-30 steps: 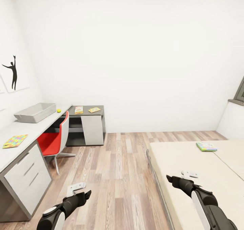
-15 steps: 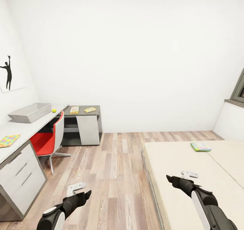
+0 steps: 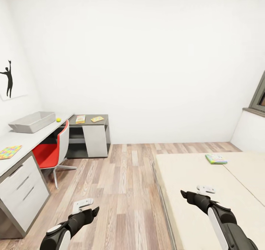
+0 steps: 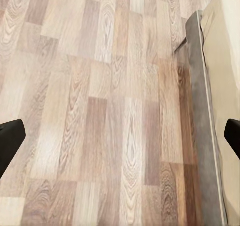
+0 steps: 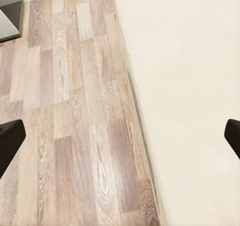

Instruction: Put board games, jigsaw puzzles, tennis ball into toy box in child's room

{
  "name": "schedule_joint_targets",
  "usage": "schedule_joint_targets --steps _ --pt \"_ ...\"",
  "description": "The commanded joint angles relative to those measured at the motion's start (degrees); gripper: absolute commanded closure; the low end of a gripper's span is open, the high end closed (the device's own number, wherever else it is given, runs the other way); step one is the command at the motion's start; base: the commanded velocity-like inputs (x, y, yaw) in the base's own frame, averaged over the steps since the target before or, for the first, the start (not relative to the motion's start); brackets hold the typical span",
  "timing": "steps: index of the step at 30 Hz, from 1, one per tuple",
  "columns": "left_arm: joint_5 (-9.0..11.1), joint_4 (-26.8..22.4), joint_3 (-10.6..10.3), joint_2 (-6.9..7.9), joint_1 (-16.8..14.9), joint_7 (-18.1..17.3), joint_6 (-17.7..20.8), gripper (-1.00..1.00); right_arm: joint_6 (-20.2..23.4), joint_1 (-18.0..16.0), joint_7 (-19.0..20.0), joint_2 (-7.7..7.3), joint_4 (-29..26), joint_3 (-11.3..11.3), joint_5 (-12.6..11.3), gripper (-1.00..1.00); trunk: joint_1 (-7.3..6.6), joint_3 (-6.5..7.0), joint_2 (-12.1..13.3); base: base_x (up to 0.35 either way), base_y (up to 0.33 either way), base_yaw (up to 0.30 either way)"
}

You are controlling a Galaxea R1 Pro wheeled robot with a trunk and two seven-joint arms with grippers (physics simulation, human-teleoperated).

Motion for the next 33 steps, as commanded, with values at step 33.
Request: schedule_joint_targets --steps 33 --pt "0.25 -0.06 0.18 -0.07 -0.03 -0.23 0.36 -1.0 0.3 -0.03 0.19 0.06 -0.05 -0.09 -0.24 -1.0 0.02 -0.07 -0.08 -0.007 -0.018 0.0"
